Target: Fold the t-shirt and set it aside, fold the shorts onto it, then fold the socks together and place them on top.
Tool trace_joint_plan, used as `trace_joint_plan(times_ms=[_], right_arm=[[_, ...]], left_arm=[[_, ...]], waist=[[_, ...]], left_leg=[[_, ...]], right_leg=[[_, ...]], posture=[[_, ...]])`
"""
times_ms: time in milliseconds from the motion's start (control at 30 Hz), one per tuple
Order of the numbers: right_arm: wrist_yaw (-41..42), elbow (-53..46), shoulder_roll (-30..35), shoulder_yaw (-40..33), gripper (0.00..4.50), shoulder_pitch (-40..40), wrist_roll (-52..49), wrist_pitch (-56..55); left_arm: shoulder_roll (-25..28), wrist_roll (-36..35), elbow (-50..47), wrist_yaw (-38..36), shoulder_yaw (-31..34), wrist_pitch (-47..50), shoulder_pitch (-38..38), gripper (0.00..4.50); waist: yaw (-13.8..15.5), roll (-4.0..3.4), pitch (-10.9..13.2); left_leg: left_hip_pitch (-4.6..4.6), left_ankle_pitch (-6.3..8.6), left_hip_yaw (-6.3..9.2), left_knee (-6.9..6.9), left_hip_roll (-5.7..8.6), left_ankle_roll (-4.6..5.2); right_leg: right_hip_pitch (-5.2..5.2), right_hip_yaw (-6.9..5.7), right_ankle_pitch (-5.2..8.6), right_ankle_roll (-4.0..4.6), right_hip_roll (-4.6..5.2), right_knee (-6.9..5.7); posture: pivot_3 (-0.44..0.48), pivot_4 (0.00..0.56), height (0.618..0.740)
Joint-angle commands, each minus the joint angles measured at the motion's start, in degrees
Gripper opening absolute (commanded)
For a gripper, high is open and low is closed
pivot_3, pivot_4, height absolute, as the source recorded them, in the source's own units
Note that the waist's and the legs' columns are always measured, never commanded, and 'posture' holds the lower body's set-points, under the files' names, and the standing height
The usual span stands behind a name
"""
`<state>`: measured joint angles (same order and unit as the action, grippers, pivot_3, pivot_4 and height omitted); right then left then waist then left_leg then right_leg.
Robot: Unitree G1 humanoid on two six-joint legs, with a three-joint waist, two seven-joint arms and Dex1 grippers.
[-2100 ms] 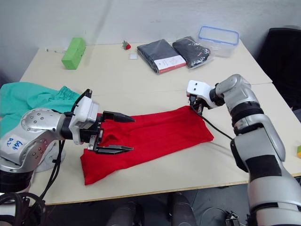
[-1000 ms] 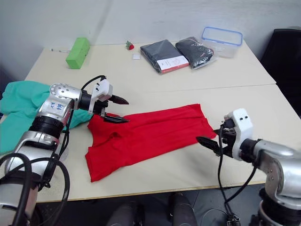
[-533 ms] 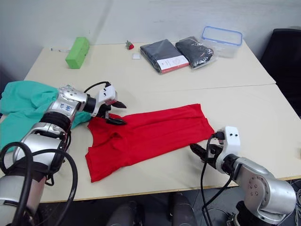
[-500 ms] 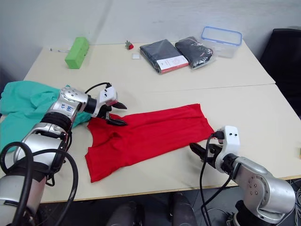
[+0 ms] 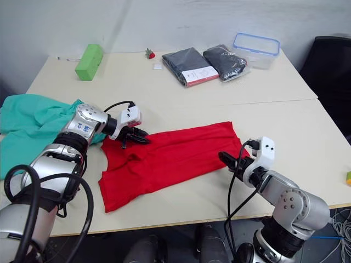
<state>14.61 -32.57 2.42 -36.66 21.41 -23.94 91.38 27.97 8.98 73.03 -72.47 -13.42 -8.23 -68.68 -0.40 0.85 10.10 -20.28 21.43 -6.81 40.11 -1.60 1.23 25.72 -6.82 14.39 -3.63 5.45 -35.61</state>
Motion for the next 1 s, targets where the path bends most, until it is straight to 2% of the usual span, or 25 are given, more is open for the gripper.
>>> trace_joint_plan(times_ms=[33,267,333,467,633,800,1000], right_arm=[[-1.9,3.3,0.3,0.8,3.15,-0.7,0.0,1.1],[-0.9,5.4,4.6,3.1,0.59,0.7,-0.7,0.9],[0.0,6.4,7.0,5.3,0.02,0.8,-0.9,-0.5],[1.5,10.4,9.9,7.0,0.02,3.0,-1.2,-2.3],[5.1,20.1,16.5,13.3,0.02,7.6,-0.5,-9.6],[9.2,37.3,22.0,20.9,0.02,16.9,2.8,-22.5],[13.6,59.7,24.1,29.0,0.02,30.6,8.6,-38.4]], left_arm=[[0.3,0.1,0.1,-0.6,1.2,-0.1,0.2,0.0],[0.6,0.5,-0.8,-2.8,1.7,-0.1,2.0,0.0],[0.8,0.7,-1.4,-3.7,1.5,0.1,2.7,0.0],[1.0,0.6,-2.9,-4.7,1.9,0.7,4.0,0.0],[1.3,0.0,-7.1,-7.1,1.9,4.0,6.3,0.0],[1.7,-1.7,-18.9,-8.5,1.6,8.1,13.7,0.0],[3.0,-2.7,-36.3,-1.9,2.6,19.5,22.4,0.0]], waist=[[-0.1,0.01,0.0],[-0.8,0.0,0.0],[-1.1,0.0,0.0],[-1.3,0.0,0.0],[-1.3,-0.01,0.0],[-1.4,-0.14,0.0],[-1.4,-0.22,0.0]], left_leg=[[0.0,0.01,0.0,0.0,0.0,0.01],[0.01,0.01,0.01,-0.05,-0.02,0.0],[0.01,0.01,0.01,-0.06,-0.01,0.01],[0.02,0.01,0.0,-0.08,-0.02,0.01],[0.05,0.01,-0.04,-0.08,-0.01,0.02],[0.06,0.02,-0.1,-0.1,-0.02,0.02],[0.07,0.0,-0.09,-0.08,-0.02,0.04]], right_leg=[[0.0,0.0,0.0,0.0,0.0,0.0],[0.0,-0.01,0.0,0.01,0.0,0.0],[0.0,0.0,0.01,0.01,0.02,0.01],[0.0,0.0,0.01,0.01,0.02,0.01],[0.0,0.05,0.01,0.01,0.04,0.01],[0.02,0.2,0.01,0.01,0.07,0.01],[0.01,0.56,0.0,0.01,0.11,0.0]], posture=[[0.0,0.15,0.74],[0.0,0.15,0.74],[0.0,0.15,0.74],[0.0,0.15,0.74],[0.0,0.15,0.74],[0.0,0.15,0.74],[0.0,0.15,0.74]])
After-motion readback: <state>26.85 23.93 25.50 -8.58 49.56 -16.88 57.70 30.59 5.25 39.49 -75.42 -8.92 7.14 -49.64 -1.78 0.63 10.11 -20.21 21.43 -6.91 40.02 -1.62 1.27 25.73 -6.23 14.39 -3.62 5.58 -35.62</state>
